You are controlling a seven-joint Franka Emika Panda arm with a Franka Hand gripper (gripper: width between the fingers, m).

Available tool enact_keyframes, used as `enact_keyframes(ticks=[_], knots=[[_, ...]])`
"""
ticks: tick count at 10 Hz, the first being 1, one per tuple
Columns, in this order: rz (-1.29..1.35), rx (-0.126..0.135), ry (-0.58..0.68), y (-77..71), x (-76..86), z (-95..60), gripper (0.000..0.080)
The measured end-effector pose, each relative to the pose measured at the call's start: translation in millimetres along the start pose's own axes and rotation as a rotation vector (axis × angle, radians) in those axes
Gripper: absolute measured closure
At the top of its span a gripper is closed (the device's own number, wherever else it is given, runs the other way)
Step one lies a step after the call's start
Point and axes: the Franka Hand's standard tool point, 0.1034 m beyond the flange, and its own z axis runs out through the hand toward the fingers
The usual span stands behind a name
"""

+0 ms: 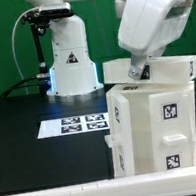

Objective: Assemble cabinet

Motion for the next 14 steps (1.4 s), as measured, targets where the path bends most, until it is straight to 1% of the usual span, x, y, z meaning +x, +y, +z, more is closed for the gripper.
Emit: enact_keyframes(ticks=[1, 2, 5, 7, 14], knots=[[0.002, 0.018, -0.027, 0.8, -0.4, 2.2, 0.0244], [0.004, 0.02, -0.029, 1.6, -0.6, 1.9, 0.0244], [0.045, 0.019, -0.028, 1.5, -0.2, 1.5, 0.0244], [0.154, 0.018, -0.029, 1.0, 0.3, 1.5, 0.0244], [0.136, 0.018, -0.028, 1.2, 0.3, 1.5, 0.0244]])
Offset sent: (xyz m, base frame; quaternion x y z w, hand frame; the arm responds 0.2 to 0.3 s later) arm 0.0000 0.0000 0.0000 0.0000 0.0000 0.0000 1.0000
